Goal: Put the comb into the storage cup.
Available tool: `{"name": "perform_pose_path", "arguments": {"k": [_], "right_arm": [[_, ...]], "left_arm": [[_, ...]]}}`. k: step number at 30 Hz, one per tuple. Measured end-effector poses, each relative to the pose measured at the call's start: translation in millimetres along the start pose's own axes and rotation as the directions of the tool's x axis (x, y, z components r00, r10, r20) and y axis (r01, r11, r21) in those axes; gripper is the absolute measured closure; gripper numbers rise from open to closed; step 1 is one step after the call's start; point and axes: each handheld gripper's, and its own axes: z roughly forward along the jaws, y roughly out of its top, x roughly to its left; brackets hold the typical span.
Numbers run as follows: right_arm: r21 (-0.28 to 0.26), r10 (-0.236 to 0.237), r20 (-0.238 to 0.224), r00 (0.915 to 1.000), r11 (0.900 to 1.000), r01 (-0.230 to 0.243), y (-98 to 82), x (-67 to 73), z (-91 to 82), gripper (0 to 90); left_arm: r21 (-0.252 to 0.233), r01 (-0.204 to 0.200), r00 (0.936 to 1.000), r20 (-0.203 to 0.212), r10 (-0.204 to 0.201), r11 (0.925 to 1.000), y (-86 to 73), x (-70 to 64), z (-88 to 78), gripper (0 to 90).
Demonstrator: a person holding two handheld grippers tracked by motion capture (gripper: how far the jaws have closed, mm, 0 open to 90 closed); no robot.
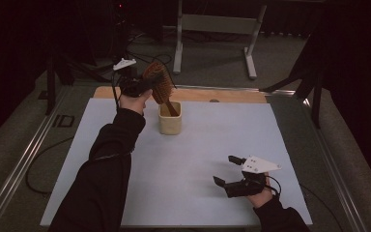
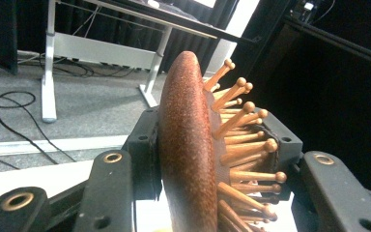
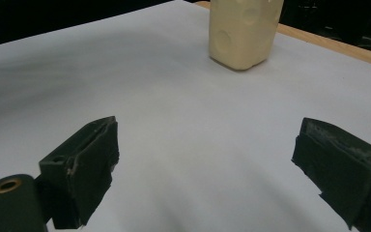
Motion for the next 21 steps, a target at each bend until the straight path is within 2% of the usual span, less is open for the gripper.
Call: {"name": "perform_pose_path", "arguments": {"k": [6, 13, 21], "right_arm": [[-0.003, 0.001, 0.001, 1.0, 1.0, -0.001, 0.0, -0.6, -0.9, 8.3], [-0.007, 0.003, -0.004, 1.0, 1.0, -0.003, 0.0, -0.9, -0.7, 8.4], [-0.005, 0.013, -0.004, 0.9999, 1.0, -0.013, -0.1, -1.0, -0.9, 8.3]], "left_arm": [[0.016, 0.002, 1.0, -0.005, -0.001, 0.9999, -8.7, 0.7, 5.8, 52.1], [0.063, -0.02, 0.9997, -0.014, 0.021, 0.9978, -20.2, 1.7, 13.4, 51.3], [0.087, -0.028, 0.9995, -0.012, 0.029, 0.9958, -28.1, 5.3, 17.8, 50.8]]}}
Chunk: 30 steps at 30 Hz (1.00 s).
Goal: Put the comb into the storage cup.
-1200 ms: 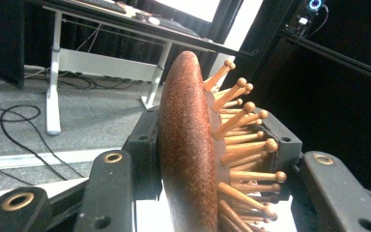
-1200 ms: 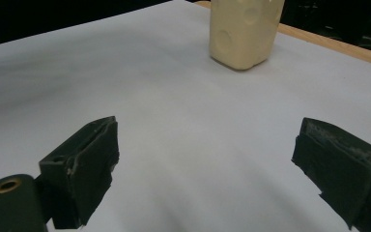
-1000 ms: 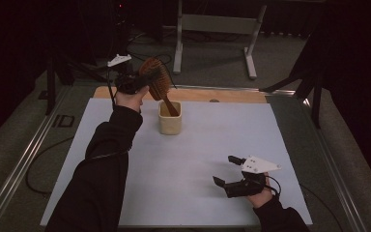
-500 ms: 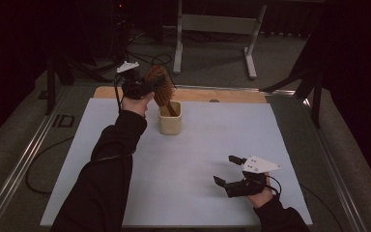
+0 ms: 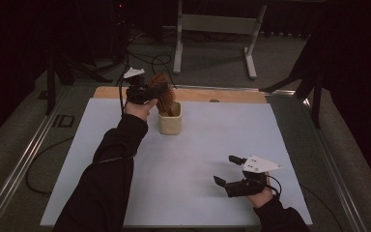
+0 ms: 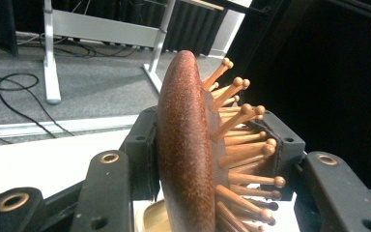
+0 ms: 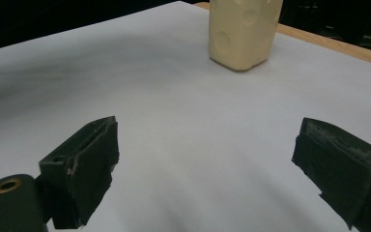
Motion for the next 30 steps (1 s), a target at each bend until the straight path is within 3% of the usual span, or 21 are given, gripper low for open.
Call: {"name": "perform_pose_path", "arguments": {"k": [9, 16, 21, 26, 29, 30], "right_arm": [[0.002, 0.004, 0.001, 1.0, 1.0, -0.004, 0.3, 0.1, -0.2, 8.4], [0.002, 0.002, 0.001, 1.0, 1.0, -0.002, 0.6, 0.4, 0.2, 8.3], [0.006, 0.002, -0.001, 1.0, 1.0, -0.002, 0.5, 0.4, 0.7, 8.4], [0.01, 0.006, -0.001, 1.0, 1.0, -0.006, 0.2, 0.5, 1.3, 8.3], [0.009, 0.007, -0.002, 1.0, 1.0, -0.007, 0.2, 0.9, 1.5, 8.3], [0.01, 0.001, -0.005, 1.0, 1.0, -0.001, 0.1, 0.9, 1.7, 8.3]], "left_arm": [[0.001, 0.001, 1.0, -0.003, -0.001, 1.0, -5.3, 4.1, -0.5, 49.8], [-0.001, 0.033, 0.9995, 0.006, -0.033, 0.9995, -8.7, 15.2, -5.1, 47.5], [0.004, 0.018, 0.9998, 0.0, -0.018, 0.9998, -8.2, 13.7, -4.9, 46.5], [0.023, 0.031, 0.9995, -0.013, -0.03, 0.9993, -6.8, 16.7, -4.9, 40.2], [0.02, 0.039, 0.9992, -0.007, -0.039, 0.999, -5.4, 18.0, -6.6, 31.1], [0.019, 0.02, 0.9997, 0.013, -0.02, 0.9996, -3.9, 18.0, -9.5, 25.2]]}}
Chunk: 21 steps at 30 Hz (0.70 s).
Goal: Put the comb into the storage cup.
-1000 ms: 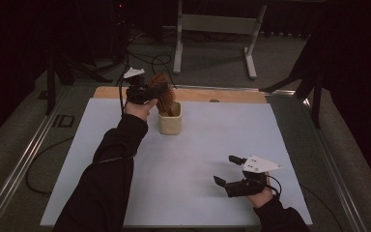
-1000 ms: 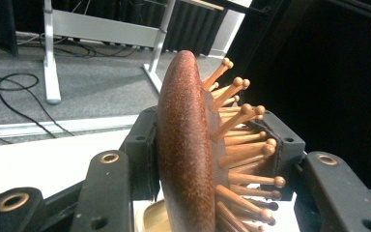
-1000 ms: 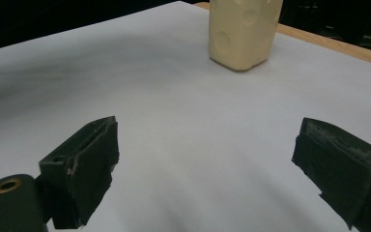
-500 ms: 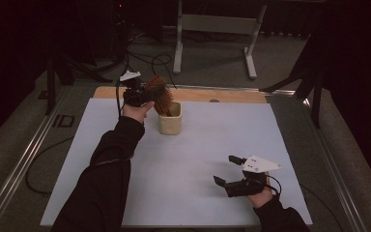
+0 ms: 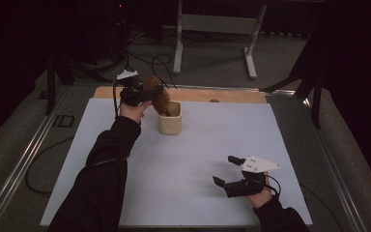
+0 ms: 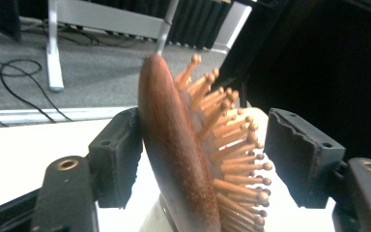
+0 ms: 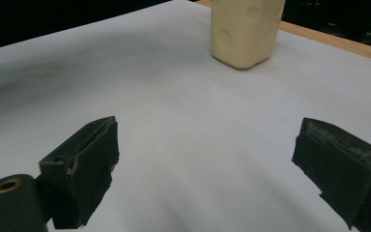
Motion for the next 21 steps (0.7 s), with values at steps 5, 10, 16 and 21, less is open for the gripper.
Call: {"name": "perform_pose_path", "arguments": {"k": [5, 10, 16, 21], "right_arm": [[-0.001, 0.007, 0.003, 1.0, 1.0, -0.007, 0.2, 0.0, -0.2, 8.3], [-0.003, 0.005, 0.004, 1.0, 1.0, -0.005, 0.6, 0.2, -0.6, 8.4], [-0.006, 0.003, 0.006, 1.0, 1.0, -0.003, 0.7, 0.0, -0.5, 8.4], [-0.011, 0.012, 0.001, 0.9999, 1.0, -0.012, 0.0, -1.2, -0.2, 8.3]], "left_arm": [[0.025, -0.054, 0.9985, 0.014, 0.054, 0.9982, 1.7, -5.2, -3.3, 1.8], [0.057, -0.122, 0.9924, -0.014, 0.122, 0.9909, -0.2, -8.7, -8.3, 0.0], [0.082, -0.149, 0.9884, -0.016, 0.151, 0.9854, -1.6, -7.9, -12.7, 0.0], [0.084, -0.172, 0.985, -0.004, 0.173, 0.9815, -1.6, -8.1, -16.4, 0.0]]}}
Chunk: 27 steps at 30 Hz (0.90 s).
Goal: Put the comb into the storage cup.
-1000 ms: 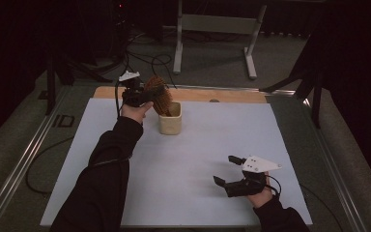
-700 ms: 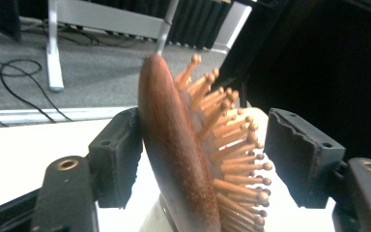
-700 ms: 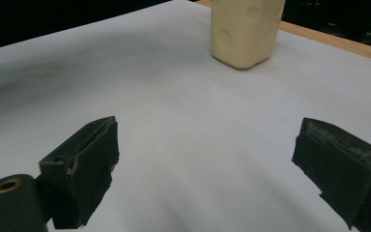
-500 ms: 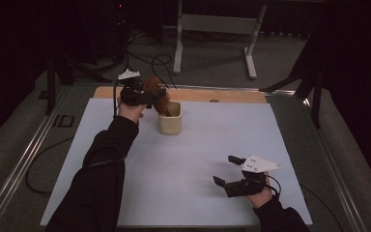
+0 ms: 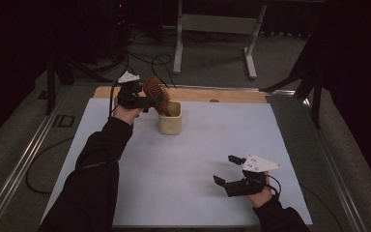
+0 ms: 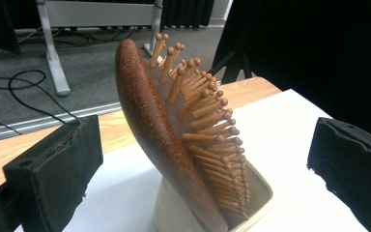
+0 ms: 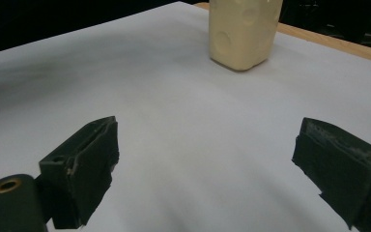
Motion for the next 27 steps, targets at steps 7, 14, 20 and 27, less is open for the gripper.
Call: {"name": "perform_pose_path", "arguments": {"k": [7, 14, 20, 27], "right_arm": [[0.001, 0.015, -0.003, 0.9999, 1.0, -0.015, -3.0, -3.9, 1.2, 8.3], [0.007, 0.013, 0.001, 0.9999, 1.0, -0.013, -3.2, -4.2, 1.7, 8.3], [0.006, 0.01, -0.001, 0.9999, 1.0, -0.01, -2.9, -2.5, 1.9, 8.3], [0.005, 0.004, 0.003, 1.0, 1.0, -0.004, -1.0, 0.5, 2.3, 8.3]], "left_arm": [[0.007, -0.054, 0.9985, 0.011, 0.054, 0.9985, -0.4, 1.7, -4.6, 0.0], [-0.004, -0.079, 0.9968, 0.013, 0.079, 0.9968, -3.1, 1.4, -11.0, 0.0], [0.014, -0.093, 0.9954, 0.025, 0.093, 0.9955, -5.3, 2.0, -17.8, 0.0], [0.041, -0.115, 0.9924, 0.05, 0.112, 0.9926, -9.9, 0.0, -33.8, 0.0]]}}
